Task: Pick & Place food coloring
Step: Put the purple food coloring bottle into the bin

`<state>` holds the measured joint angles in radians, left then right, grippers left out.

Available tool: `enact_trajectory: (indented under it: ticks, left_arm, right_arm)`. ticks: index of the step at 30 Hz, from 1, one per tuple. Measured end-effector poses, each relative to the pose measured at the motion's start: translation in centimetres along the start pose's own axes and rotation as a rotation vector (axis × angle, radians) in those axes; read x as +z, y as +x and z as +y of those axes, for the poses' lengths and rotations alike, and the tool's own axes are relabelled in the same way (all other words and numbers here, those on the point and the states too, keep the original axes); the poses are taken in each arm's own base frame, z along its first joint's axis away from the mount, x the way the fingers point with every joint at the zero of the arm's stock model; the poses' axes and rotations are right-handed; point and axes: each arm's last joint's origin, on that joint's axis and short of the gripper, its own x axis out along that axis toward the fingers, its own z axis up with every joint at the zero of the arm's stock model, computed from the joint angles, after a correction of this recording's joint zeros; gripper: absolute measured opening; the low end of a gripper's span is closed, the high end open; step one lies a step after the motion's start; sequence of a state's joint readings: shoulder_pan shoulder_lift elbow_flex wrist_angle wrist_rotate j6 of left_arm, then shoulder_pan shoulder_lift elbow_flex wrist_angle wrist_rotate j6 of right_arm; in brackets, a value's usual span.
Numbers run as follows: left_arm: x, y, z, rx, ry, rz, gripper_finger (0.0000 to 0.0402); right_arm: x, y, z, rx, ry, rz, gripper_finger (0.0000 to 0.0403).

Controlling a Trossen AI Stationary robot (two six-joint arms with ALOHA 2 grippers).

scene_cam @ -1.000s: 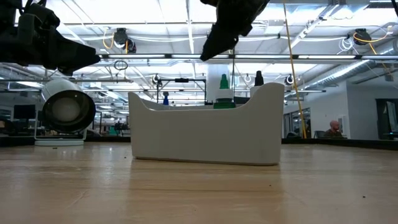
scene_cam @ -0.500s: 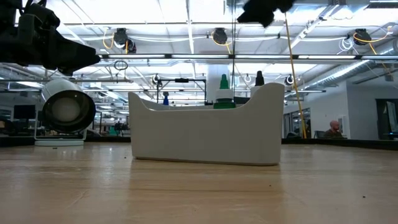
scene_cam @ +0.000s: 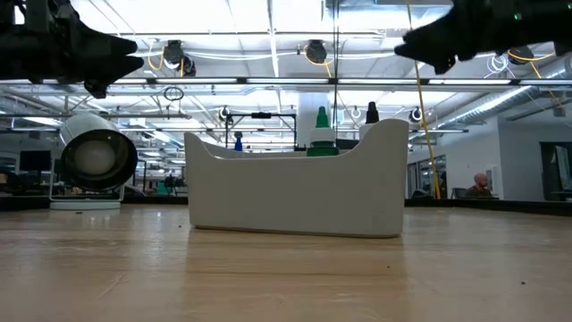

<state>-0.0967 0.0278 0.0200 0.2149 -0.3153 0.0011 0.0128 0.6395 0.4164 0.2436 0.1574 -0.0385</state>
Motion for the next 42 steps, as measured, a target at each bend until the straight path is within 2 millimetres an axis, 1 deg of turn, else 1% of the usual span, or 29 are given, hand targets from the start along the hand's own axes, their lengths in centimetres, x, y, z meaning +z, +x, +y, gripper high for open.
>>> enact_trajectory:
  ticks: [9,15,17,19,20,23,25,27,30,32,33,35,37,39,42]
  left_arm:
    - [0.0,0.0,0.0,0.000,0.041,0.000,0.0196]
    - [-0.1,0.0,0.0,0.013,0.033,0.005,0.0196]
    - [0.2,0.1,0.3,0.104,0.004,-0.018,0.0196]
    - [0.6,0.2,0.6,0.210,-0.028,-0.005,0.0195]
    - [0.8,0.3,0.7,0.245,-0.024,0.022,0.0195]
    - [2.0,1.1,0.9,0.309,-0.030,0.128,0.0195]
    - [3.0,2.2,0.9,0.343,-0.018,0.203,0.0195]
    - [4.0,3.7,0.9,0.377,0.015,0.281,0.0195]
    - [5.1,6.7,1.2,0.442,0.066,0.427,0.0195]
    - [5.2,8.7,2.0,0.517,0.094,0.554,0.0195]
    - [5.1,9.7,2.6,0.560,0.100,0.617,0.0195]
    - [3.9,11.5,4.1,0.616,0.089,0.764,0.0195]
    - [2.4,13.0,5.7,0.591,0.028,0.881,0.0195]
    - [1.3,14.3,7.3,0.559,-0.032,0.942,0.0195]
    - [0.0,15.5,9.4,0.603,-0.077,1.005,0.0195]
  right_arm:
    - [-3.4,-2.1,-0.2,-0.004,-0.045,-0.049,0.0169]
    - [-5.0,-3.6,-0.4,-0.013,-0.019,-0.191,0.0169]
    - [-5.6,-3.8,-0.4,-0.014,-0.012,-0.229,0.0169]
    - [-5.6,-4.0,-0.4,-0.016,-0.008,-0.259,0.0169]
    - [-5.4,-4.2,-0.5,-0.018,-0.005,-0.284,0.0169]
    - [-5.5,-4.2,-0.5,-0.017,-0.007,-0.275,0.0169]
    - [-5.5,-4.1,-0.4,-0.017,-0.010,-0.267,0.0169]
    - [-5.5,-4.2,-0.4,-0.017,-0.009,-0.273,0.0169]
    - [-5.6,-4.1,-0.4,-0.017,-0.010,-0.265,0.0169]
    - [-5.6,-4.1,-0.4,-0.015,-0.003,-0.264,0.0169]
    - [-5.6,-4.1,-0.4,-0.014,0.003,-0.261,0.0169]
    - [-5.7,-4.1,-0.4,-0.011,0.010,-0.250,0.0169]
    - [-5.9,-4.0,-0.4,-0.009,0.008,-0.235,0.0169]
    - [-6.0,-4.0,-0.4,-0.009,0.006,-0.225,0.0169]
    - [-5.9,-4.0,-0.4,-0.008,0.007,-0.227,0.0169]
